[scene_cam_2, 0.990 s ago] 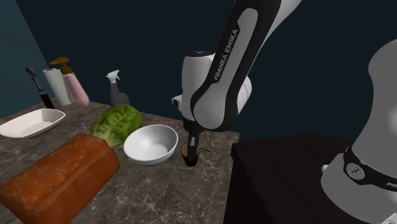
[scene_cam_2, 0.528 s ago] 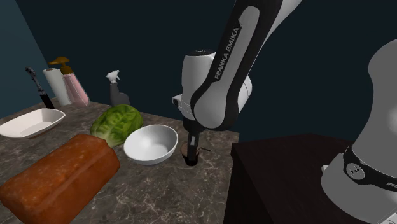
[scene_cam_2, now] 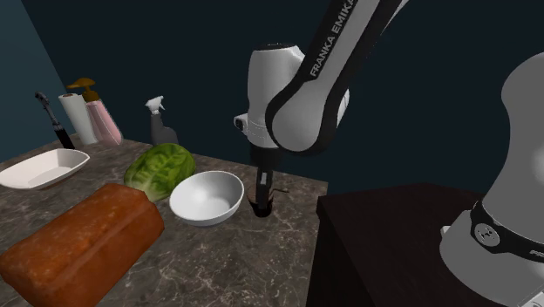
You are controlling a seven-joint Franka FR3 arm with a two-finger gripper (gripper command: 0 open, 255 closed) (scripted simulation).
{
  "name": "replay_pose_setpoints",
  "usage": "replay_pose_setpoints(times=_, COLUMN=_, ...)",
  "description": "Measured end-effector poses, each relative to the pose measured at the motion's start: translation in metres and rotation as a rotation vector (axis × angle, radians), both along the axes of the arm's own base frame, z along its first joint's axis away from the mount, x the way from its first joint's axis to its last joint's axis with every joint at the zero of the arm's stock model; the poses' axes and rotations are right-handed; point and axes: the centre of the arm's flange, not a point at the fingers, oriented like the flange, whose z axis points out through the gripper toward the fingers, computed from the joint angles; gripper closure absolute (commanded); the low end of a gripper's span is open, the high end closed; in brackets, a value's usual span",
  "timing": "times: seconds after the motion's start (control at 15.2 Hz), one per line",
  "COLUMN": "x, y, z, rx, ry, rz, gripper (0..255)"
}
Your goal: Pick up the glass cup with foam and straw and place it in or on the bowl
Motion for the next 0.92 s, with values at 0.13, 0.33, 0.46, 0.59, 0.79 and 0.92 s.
replay_pose_setpoints(times=0.13, x=-0.001, y=0.0, z=0.01, rx=0.0, ry=0.0, rz=0.0, gripper=255)
replay_pose_setpoints(times=0.33, x=0.0, y=0.0, z=0.026, rx=0.0, ry=0.0, rz=0.0, gripper=255)
replay_pose_setpoints(times=0.46, x=0.0, y=0.0, z=0.035, rx=0.0, ry=0.0, rz=0.0, gripper=255)
replay_pose_setpoints(times=0.59, x=0.0, y=0.0, z=0.046, rx=0.0, ry=0.0, rz=0.0, gripper=255)
replay_pose_setpoints(times=0.79, x=0.0, y=0.0, z=0.063, rx=0.0, ry=0.0, rz=0.0, gripper=255)
replay_pose_setpoints(times=0.92, x=0.0, y=0.0, z=0.074, rx=0.0, ry=0.0, rz=0.0, gripper=255)
